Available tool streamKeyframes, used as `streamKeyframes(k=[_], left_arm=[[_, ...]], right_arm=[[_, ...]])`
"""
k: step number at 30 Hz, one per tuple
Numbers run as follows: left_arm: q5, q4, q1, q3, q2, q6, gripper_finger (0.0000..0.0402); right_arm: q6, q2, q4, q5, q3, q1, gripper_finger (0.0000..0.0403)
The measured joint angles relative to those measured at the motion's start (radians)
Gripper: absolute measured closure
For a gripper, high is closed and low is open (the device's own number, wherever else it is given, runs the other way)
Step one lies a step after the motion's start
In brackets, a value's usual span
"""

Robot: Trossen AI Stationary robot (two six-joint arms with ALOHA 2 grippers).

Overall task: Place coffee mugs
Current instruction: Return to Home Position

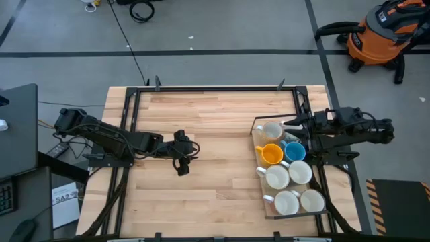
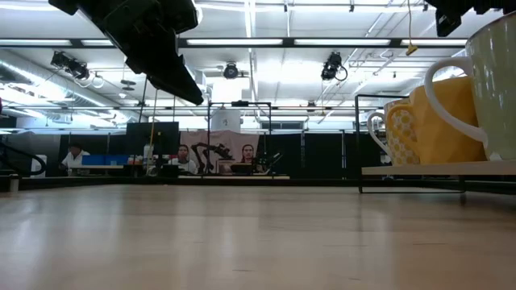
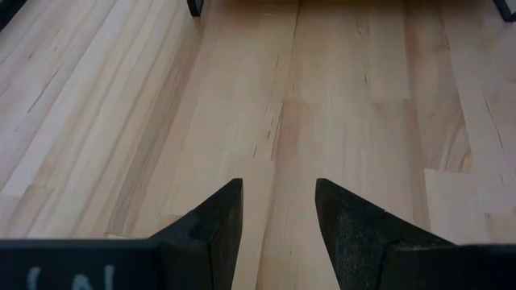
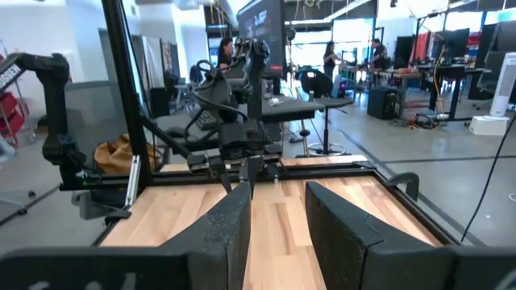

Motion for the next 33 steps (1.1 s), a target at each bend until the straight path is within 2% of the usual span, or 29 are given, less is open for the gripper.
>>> streamKeyframes(k=[16, 24, 33], left_arm=[[0.0, 0.0, 0.0, 0.0, 0.0, 0.0, 0.0239], [0.0, 0.005, 0.0, 0.0, 0.0, 0.0, 0.0239], [0.0, 0.005, 0.0, 0.0, 0.0, 0.0, 0.0239]], right_arm=[[0.0, -0.168, 0.109, 0.004, -0.166, 0.0, 0.0276], [0.019, -0.167, 0.157, 0.033, -0.233, 0.0, 0.0276], [0.025, -0.166, 0.326, 0.054, -0.366, 0.0, 0.0276]])
